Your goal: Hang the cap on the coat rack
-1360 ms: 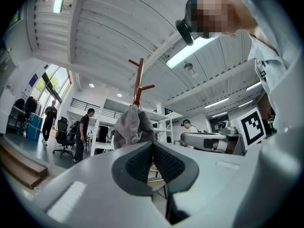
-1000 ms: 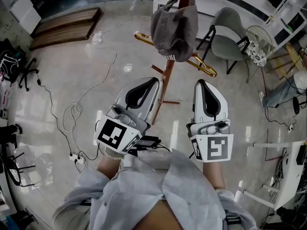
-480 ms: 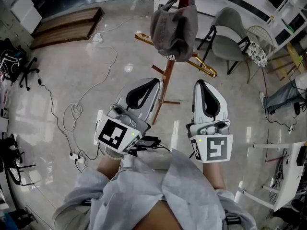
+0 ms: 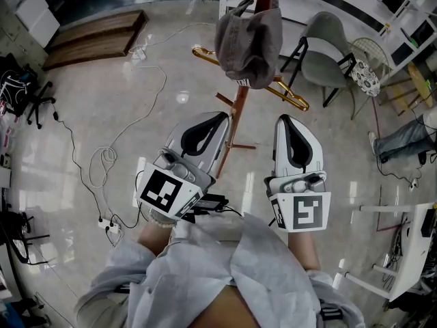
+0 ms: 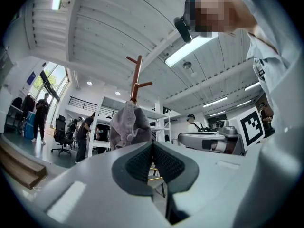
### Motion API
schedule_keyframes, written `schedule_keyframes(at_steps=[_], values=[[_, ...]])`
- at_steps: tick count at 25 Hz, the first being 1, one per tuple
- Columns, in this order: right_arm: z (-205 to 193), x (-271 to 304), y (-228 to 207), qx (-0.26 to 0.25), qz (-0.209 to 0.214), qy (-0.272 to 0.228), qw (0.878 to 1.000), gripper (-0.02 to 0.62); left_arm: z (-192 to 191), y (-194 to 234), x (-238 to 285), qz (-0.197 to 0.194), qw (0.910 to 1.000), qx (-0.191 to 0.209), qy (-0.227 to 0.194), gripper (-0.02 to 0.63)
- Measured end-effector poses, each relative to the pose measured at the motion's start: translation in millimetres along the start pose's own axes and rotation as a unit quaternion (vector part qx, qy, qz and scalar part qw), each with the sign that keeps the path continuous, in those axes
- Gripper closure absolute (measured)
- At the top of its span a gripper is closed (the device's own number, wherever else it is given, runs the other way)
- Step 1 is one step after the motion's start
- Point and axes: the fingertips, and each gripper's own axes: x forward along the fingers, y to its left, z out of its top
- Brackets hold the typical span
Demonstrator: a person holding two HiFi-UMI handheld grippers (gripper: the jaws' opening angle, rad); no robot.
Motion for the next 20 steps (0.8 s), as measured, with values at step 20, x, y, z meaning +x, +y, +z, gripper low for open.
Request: schedule_keyframes(at_steps=[20], values=[[-2.0, -0.2, 1.8, -0.007, -0.003, 0.004, 1.000, 0.589, -2.2, 2.5, -2.1, 0.001, 1.0000, -0.003, -0.001, 0.603]])
